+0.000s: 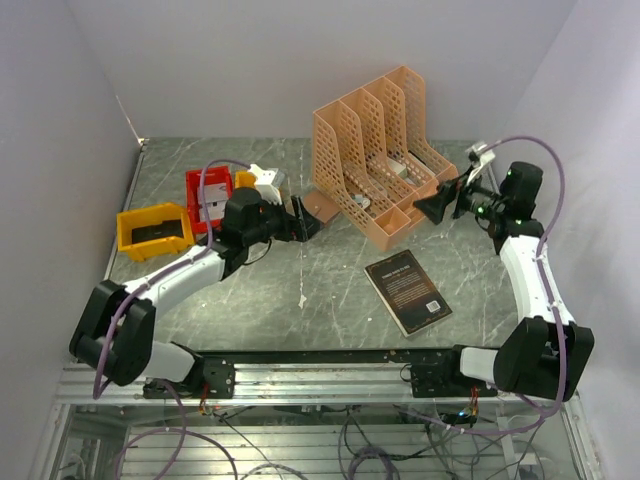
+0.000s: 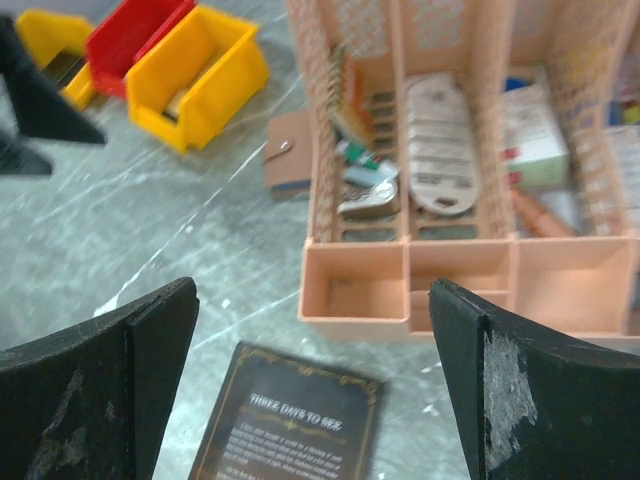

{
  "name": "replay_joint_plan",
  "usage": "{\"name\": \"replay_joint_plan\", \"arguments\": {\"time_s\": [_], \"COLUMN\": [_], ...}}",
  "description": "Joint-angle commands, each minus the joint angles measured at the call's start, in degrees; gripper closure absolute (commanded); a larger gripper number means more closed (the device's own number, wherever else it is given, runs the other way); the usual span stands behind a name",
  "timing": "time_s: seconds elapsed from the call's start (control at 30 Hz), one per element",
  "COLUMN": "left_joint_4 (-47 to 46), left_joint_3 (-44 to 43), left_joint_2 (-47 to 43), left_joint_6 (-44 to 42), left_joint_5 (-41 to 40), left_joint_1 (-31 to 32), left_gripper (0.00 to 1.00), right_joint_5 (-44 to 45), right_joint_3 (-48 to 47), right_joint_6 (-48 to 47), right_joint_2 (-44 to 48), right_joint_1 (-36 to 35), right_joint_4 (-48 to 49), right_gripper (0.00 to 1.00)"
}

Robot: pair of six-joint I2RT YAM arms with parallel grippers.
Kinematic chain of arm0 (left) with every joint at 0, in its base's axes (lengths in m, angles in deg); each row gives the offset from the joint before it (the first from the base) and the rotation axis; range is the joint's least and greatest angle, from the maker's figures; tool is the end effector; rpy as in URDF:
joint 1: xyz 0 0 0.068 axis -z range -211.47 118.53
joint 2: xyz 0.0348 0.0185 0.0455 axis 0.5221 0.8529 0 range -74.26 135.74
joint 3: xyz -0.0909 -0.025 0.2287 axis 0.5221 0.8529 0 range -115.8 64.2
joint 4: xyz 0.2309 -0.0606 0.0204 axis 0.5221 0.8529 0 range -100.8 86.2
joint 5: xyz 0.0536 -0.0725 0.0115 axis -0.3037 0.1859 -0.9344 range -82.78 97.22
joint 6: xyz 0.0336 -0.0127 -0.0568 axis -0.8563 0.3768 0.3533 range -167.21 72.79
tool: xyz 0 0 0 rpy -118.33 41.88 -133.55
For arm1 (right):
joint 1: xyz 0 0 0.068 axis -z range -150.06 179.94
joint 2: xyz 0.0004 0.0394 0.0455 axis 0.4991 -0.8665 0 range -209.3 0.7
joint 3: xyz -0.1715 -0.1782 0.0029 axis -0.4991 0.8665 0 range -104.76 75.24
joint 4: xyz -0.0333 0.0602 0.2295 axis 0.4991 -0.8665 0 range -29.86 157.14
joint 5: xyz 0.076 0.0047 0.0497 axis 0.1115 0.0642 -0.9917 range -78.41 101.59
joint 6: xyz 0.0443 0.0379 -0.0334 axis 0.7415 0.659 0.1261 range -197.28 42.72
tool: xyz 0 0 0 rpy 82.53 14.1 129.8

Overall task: Put the credit cards into the card holder
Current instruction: Move the card holder to the center of the board.

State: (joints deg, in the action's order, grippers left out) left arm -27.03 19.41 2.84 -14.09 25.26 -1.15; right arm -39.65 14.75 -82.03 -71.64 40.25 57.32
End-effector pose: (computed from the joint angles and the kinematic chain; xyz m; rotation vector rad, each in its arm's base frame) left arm 0.2561 -0.1688 0.2428 0.1863 1.9660 -1.0406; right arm 0.2801 -0.0084 0.3134 -0.4887 1.7927 0.6829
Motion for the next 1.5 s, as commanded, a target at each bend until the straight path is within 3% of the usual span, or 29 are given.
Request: {"name": "replay_joint_plan", "arguments": {"time_s": [0.0, 0.23, 0.47, 0.57, 0.67, 1.0, 1.17, 1.47], "left_joint_4": [2.1, 2.1, 10.6, 13.3, 15.5, 16.6, 16.4, 18.4], "left_joint_3": [-5.2, -8.3, -17.2, -20.8, -24.7, -34.6, -39.4, -49.2], "left_joint_2": [2.9, 9.6, 17.6, 21.3, 25.4, 36.4, 40.0, 48.7], "left_joint_6": [-6.0, -7.6, -10.7, -11.5, -12.2, -15.7, -17.4, -21.5], "left_joint_5": [-4.0, -7.5, -13.1, -13.3, -13.0, -23.0, -28.9, -19.7], "left_joint_1": [0.7, 0.8, 0.7, 0.4, -0.5, -0.8, -1.1, -2.8], "left_gripper": [0.07, 0.08, 0.10, 0.20, 0.42, 0.66, 0.62, 0.60], "right_joint_5": [-10.7, -10.5, -7.5, -7.1, -6.5, -5.5, -4.6, -3.8], "right_joint_3": [7.1, 8.4, 6.2, 5.2, 5.3, 3.8, 3.5, 3.4], "right_joint_6": [-3.8, -3.2, -11.4, -13.7, -14.8, -16.6, -17.7, -18.6], "right_joint_2": [0.5, -1.7, -2.0, -2.1, -1.9, -3.3, -3.7, -4.1], "right_joint_1": [-0.3, -0.2, -0.2, -0.3, -0.2, -0.8, -1.1, -1.5], "right_joint_4": [4.5, 5.1, -2.4, -5.0, -5.8, -8.4, -9.5, -10.2], "right_gripper": [0.00, 0.00, 0.00, 0.00, 0.00, 0.00, 0.00, 0.00]}}
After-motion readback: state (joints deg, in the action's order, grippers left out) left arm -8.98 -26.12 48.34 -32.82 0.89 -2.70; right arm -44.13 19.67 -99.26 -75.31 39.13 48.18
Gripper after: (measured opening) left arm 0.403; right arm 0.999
